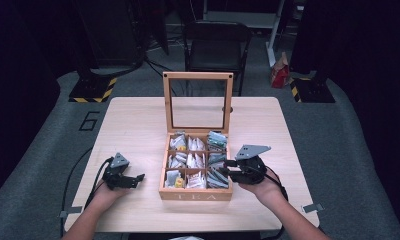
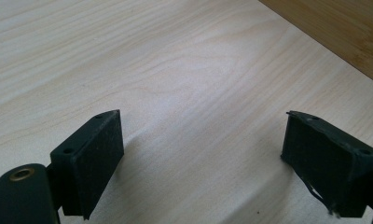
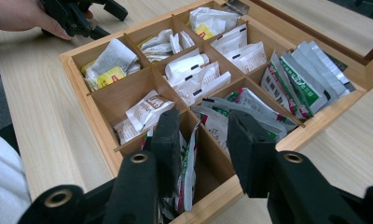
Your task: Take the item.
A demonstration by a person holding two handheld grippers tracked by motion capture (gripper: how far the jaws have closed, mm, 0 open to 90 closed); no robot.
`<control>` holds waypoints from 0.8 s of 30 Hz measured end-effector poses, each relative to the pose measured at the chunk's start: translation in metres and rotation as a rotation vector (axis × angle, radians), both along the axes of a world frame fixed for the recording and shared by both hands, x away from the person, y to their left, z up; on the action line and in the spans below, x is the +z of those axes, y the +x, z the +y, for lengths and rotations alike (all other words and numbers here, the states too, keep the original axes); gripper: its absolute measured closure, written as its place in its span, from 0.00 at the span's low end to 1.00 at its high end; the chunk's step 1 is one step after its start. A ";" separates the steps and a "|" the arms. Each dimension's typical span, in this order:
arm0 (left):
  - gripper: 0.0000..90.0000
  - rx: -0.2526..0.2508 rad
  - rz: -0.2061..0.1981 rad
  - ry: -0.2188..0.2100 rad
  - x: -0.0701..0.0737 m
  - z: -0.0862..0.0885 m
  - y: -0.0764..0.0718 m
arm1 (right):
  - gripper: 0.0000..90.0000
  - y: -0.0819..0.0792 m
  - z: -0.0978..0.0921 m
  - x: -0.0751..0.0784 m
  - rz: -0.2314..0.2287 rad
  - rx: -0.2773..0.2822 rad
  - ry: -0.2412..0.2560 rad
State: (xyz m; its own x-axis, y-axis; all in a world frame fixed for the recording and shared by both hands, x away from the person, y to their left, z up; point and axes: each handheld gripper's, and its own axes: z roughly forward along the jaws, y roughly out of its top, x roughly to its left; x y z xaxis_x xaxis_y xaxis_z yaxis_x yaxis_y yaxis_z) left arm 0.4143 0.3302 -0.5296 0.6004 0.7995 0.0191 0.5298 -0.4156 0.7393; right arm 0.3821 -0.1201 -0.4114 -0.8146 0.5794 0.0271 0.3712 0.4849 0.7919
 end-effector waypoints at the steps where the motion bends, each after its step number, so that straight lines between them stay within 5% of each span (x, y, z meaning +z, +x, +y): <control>1: 0.13 0.000 0.000 0.000 0.000 0.000 0.000 | 0.73 0.000 0.000 0.000 0.000 0.000 0.000; 24: 0.13 0.000 0.000 0.000 0.000 0.000 0.000 | 0.84 0.001 0.001 -0.027 0.027 0.045 -0.019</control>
State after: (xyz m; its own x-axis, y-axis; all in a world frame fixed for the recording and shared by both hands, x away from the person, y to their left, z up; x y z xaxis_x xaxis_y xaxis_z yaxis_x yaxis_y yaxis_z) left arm 0.4143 0.3302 -0.5296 0.6002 0.7996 0.0187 0.5301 -0.4152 0.7394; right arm 0.3833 -0.1190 -0.4379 -0.8389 0.5429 0.0393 0.3702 0.5161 0.7724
